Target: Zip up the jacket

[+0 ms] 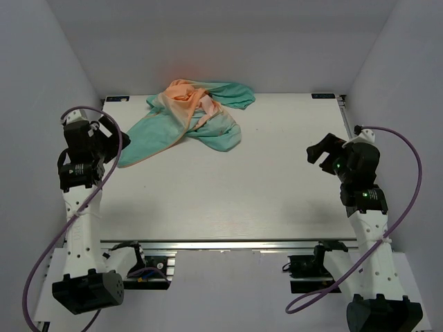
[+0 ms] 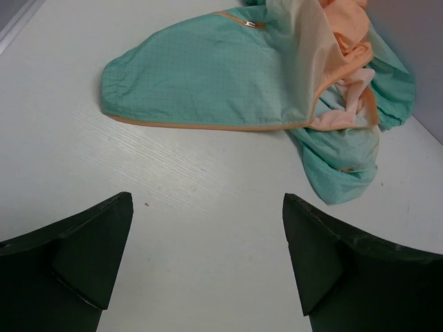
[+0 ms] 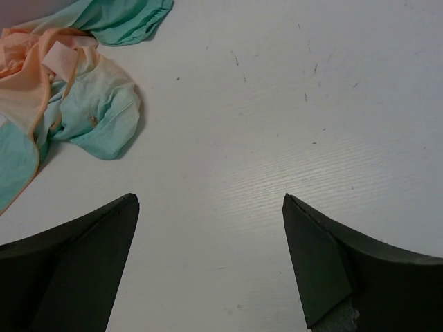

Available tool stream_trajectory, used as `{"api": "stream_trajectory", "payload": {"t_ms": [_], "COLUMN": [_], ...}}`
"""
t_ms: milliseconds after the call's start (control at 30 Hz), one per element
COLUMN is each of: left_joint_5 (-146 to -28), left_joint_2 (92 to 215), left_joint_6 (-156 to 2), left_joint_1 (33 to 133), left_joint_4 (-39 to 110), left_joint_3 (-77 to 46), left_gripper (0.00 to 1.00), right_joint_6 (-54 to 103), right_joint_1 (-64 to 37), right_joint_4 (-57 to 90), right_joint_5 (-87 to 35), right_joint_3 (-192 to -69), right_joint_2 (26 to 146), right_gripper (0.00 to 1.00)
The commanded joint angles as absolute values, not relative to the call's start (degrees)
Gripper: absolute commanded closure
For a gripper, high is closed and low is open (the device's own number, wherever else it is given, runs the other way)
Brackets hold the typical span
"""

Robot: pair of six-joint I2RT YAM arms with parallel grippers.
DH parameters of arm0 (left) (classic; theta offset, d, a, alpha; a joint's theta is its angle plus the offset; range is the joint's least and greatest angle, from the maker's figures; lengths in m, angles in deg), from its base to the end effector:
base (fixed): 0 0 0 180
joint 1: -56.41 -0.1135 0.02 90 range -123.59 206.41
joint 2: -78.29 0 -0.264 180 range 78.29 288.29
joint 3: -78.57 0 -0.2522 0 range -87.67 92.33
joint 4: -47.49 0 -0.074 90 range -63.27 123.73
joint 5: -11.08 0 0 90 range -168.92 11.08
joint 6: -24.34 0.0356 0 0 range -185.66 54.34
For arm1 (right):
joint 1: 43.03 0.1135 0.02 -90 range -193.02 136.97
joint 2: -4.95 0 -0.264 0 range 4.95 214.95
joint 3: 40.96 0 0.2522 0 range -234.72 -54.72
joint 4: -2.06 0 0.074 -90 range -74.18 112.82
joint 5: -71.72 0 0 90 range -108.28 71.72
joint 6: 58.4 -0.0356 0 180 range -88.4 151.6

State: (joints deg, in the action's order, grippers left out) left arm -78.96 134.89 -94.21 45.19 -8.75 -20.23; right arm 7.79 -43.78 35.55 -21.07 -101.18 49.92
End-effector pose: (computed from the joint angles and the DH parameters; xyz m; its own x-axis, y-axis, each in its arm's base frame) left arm 0.1935 0.0384 0.3814 -0.3593 -0.5585 -0.7477 -0.4163 0.8129 -0.4072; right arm 0.1806 -0.0006 0.3321 -0.2997 0.4072 -0.8628 0.0960 0.9126 0.3974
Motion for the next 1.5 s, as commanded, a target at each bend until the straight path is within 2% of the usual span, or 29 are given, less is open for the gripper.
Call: {"api": "stream_trajectory", "payload": {"t_ms": [0, 167, 267, 367, 433, 533, 567, 600, 633, 733, 833, 967, 1000, 1033, 1100, 1133, 1200, 1233, 1267, 1300, 1367, 1467], "left_joint_5": [-83.56, -93.07, -86.94, -82.45, -82.96, -79.81, -77.8, -77.35, -77.34, -78.48, -81.47, -82.88, -83.23, -83.93, -85.59, -86.04, -88.23, -88.76, -90.07, -90.43, -91.4, -93.33], "left_joint_2": [137.08, 148.94, 158.84, 168.61, 178.81, 193.04, 196.73, 200.42, 207.25, 216.34, 216.64, 218.56, 219.44, 219.97, 220.33, 219.8, 217.17, 216.03, 214.89, 212.53, 209.71, 201.37], "left_joint_6": [-95.1, -96.94, -96.42, -93.96, -94.04, -93.87, -93.61, -93.34, -92.91, -91.94, -93.51, -95.19, -95.19, -95.62, -95.63, -96.06, -96.33, -96.59, -96.25, -95.98, -94.58, -92.56], "left_joint_1": [45.25, 47.08, 54.44, 60.96, 61.51, 61.69, 61.77, 61.69, 61.77, 61.78, 61.69, 61.78, 61.78, 61.78, 61.78, 61.78, 61.86, 61.86, 61.86, 61.86, 61.95, 62.13], "left_joint_4": [-5.48, 3.91, 6.13, 5.52, 5.25, 1.75, -1.14, -2.47, -3.18, -3.63, 7.58, 12.36, 12.46, 12.11, 12.98, 13.42, 15.53, 16.4, 16.67, 16.59, 14.49, 12.37], "left_joint_3": [-20.17, -18.25, -12.04, -3.85, 4.76, 19.86, 24.6, 34.31, 38.84, 49.5, 42.8, 41.78, 42.92, 44.24, 45.66, 45.31, 42.33, 41.19, 40.22, 38.9, 38.36, 35.21], "left_gripper": [0.02, 0.02, 0.02, 0.02, 0.02, 0.02, 0.02, 0.02, 0.02, 0.02, 0.02, 0.04, 0.11, 0.36, 0.56, 0.78, 0.95, 1.0, 1.0, 1.0, 1.0, 1.0], "right_joint_6": [7.69, 6.9, 7.52, 6.2, 6.37, 10.4, 11.98, 11.83, 11.56, 10.59, 12.26, 13.84, 14.19, 14.37, 14.46, 13.85, 13.15, 12.62, 12.44, 11.92, 12.87, 16.29], "right_joint_1": [-44.08, -44.08, -44.08, -43.56, -38.13, -26.96, -25.46, -24.58, -24.48, -23.08, -20.18, -17.37, -16.58, -16.31, -15.61, -15.43, -14.9, -14.73, -14.64, -14.55, -14.55, -14.55], "right_joint_4": [32.97, 29.28, 24.62, 18.84, 15.66, 11.51, 11.43, 11.16, 10.81, 9.32, 11.49, 21.79, 22.84, 23.46, 22.42, 21.28, 19.08, 18.81, 19.24, 20.12, 21.09, 20.92], "right_joint_5": [-20.57, -23.55, -24.7, -33.54, -35.25, -24.8, -24.44, -26.35, -27.76, -29.18, -25.5, -23.12, -22.59, -22.68, -23.37, -24.08, -26.45, -26.72, -26.89, -25.85, -24.62, -19.0], "right_joint_3": [-101.4, -99.73, -98.85, -101.03, -102.79, -109.54, -115.05, -117.89, -120.7, -132.83, -147.76, -172.1, -175.89, -181.41, -183.39, -183.22, -181.91, -181.55, -181.46, -181.38, -180.41, -174.71], "right_joint_2": [48.72, 48.98, 51.87, 60.03, 67.85, 78.66, 81.73, 88.55, 92.36, 106.25, 120.57, 138.6, 143.94, 146.08, 148.98, 149.26, 149.09, 149.0, 148.74, 148.3, 146.11, 133.33], "right_gripper": [0.11, 0.11, 0.11, 0.11, 0.11, 0.11, 0.11, 0.11, 0.11, 0.11, 0.11, 0.11, 0.11, 0.11, 0.11, 0.11, 0.25, 0.6, 0.88, 1.0, 1.0, 1.0]}}
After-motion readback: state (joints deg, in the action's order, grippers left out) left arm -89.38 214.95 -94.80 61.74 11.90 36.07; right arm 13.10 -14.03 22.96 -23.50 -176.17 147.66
